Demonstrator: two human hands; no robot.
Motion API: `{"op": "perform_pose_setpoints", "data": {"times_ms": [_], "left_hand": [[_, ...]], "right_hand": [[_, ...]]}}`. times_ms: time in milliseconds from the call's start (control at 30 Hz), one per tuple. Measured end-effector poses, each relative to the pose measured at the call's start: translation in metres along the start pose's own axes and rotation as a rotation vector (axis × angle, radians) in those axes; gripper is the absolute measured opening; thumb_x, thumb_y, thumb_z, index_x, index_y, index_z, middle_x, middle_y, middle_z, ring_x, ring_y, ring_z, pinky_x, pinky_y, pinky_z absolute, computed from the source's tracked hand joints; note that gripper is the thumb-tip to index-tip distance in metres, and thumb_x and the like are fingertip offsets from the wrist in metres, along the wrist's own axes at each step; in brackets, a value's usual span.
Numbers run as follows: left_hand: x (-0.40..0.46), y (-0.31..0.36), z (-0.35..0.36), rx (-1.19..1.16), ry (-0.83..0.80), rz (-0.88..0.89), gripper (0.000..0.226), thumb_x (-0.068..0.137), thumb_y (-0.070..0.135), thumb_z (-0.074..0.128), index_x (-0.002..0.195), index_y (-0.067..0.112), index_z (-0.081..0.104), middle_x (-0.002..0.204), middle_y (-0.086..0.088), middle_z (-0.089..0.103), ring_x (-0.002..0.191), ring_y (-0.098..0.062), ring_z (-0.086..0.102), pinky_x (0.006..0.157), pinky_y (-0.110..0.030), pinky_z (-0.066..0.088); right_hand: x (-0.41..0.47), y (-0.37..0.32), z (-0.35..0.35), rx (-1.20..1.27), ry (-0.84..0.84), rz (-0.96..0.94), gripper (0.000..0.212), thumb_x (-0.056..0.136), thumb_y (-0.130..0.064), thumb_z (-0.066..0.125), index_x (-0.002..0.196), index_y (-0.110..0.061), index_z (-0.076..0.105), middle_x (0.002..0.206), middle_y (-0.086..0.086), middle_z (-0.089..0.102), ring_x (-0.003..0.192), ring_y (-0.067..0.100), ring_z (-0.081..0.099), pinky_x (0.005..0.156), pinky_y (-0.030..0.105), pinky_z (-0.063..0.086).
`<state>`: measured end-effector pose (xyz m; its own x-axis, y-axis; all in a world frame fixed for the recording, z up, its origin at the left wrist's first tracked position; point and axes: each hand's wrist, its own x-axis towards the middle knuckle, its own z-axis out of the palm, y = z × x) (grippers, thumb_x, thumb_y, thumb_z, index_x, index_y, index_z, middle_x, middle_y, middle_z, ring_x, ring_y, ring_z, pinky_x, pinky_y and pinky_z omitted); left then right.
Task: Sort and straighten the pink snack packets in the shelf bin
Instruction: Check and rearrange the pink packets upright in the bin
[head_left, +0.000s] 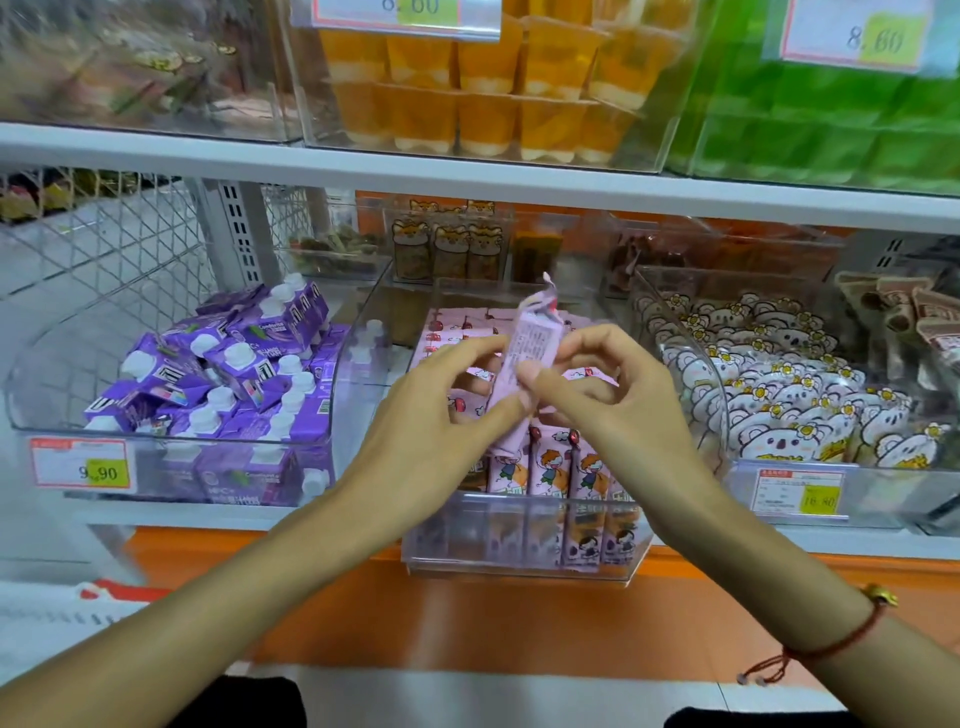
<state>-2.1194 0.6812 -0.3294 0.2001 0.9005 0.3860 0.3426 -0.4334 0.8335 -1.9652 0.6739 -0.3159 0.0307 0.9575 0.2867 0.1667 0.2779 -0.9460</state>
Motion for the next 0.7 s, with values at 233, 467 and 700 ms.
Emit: {"op": "perform_pose_setpoints", "data": {"times_ms": [233, 467, 700], "left_hand": [[0.004, 0.012, -0.005, -0.302, -0.018, -0.293, 0.033, 0.078, 0.045, 0.066, 0.105, 0.026, 0.062, 0.08, 0.008, 0.075, 0.051, -0.003, 0.061, 0.051, -0.015, 0.05], [0.004, 0.015, -0.002, -0.331, -0.004, -0.361, 0.052, 0.065, 0.058, 0.063, 0.098, 0.018, 0.069, 0.056, 0.009, 0.064, 0.042, -0.002, 0.051, 0.041, -0.017, 0.043], [0.006, 0.016, -0.004, -0.238, 0.049, -0.237, 0.042, 0.068, 0.051, 0.07, 0.103, 0.03, 0.062, 0.075, 0.012, 0.073, 0.064, 0.003, 0.066, 0.053, -0.008, 0.047]], "right_hand": [[0.006, -0.005, -0.006, 0.172, -0.077, 0.201, 0.027, 0.083, -0.031, 0.068, 0.106, -0.016, 0.066, 0.078, -0.003, 0.069, 0.062, 0.008, 0.061, 0.056, 0.016, 0.05], [0.006, -0.004, -0.008, 0.278, -0.14, 0.314, 0.028, 0.084, -0.029, 0.068, 0.106, -0.012, 0.071, 0.093, 0.01, 0.061, 0.073, 0.021, 0.058, 0.063, 0.021, 0.055], [0.008, -0.003, -0.013, 0.339, -0.192, 0.285, 0.04, 0.081, -0.026, 0.068, 0.119, -0.014, 0.064, 0.106, 0.01, 0.071, 0.077, 0.018, 0.067, 0.072, 0.023, 0.057]]}}
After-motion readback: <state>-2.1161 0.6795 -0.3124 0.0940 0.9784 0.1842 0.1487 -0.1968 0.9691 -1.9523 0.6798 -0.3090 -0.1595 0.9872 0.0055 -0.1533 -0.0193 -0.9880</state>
